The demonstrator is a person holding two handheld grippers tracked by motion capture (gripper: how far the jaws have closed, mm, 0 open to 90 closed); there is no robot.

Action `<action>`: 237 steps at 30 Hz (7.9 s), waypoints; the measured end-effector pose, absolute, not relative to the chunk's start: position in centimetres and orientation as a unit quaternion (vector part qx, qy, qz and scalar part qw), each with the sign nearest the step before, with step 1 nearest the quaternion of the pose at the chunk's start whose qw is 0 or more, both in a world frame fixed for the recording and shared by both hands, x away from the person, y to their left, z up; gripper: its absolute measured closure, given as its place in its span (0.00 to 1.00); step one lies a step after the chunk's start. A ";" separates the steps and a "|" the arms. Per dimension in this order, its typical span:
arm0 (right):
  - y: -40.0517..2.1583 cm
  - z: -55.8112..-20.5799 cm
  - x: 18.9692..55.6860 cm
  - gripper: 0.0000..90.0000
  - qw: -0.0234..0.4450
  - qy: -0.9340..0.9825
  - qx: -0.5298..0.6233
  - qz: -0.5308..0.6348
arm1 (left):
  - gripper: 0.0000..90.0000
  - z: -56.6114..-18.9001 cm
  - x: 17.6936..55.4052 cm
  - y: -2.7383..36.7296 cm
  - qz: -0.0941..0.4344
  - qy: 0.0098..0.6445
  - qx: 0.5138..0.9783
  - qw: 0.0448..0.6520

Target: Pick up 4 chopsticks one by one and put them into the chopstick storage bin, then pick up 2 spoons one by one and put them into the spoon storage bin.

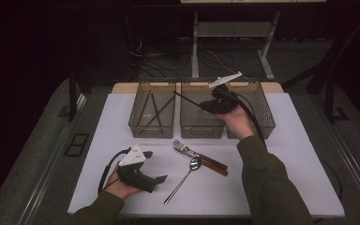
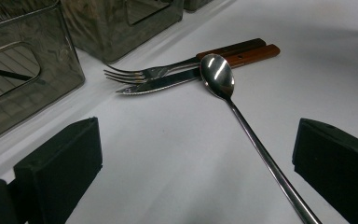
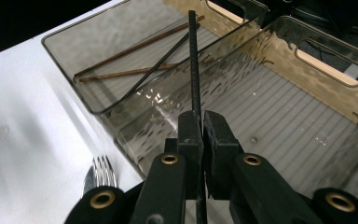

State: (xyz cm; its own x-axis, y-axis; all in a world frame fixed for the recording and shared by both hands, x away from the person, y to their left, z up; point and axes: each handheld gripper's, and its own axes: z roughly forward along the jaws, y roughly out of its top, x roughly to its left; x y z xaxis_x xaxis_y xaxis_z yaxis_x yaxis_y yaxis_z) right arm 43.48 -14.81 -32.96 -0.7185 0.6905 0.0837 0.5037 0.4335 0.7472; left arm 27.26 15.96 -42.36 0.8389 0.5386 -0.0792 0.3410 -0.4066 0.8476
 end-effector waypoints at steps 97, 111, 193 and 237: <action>-10.9 -35.4 42.9 0.36 0.097 0.836 0.330 0.427 | 0.01 -42.5 27.3 15.9 0.104 0.260 0.834 0.475; -15.8 -37.3 39.1 0.29 0.080 0.837 0.322 0.436 | 0.01 -42.6 27.4 15.9 0.104 0.262 0.838 0.468; -29.2 -44.6 25.7 0.16 0.169 0.807 0.397 0.403 | 0.46 -41.1 29.6 21.4 0.127 0.315 0.824 0.453; -28.8 -44.9 25.6 0.16 0.175 0.819 0.387 0.386 | 0.92 -44.0 30.3 25.0 0.055 0.369 0.842 0.390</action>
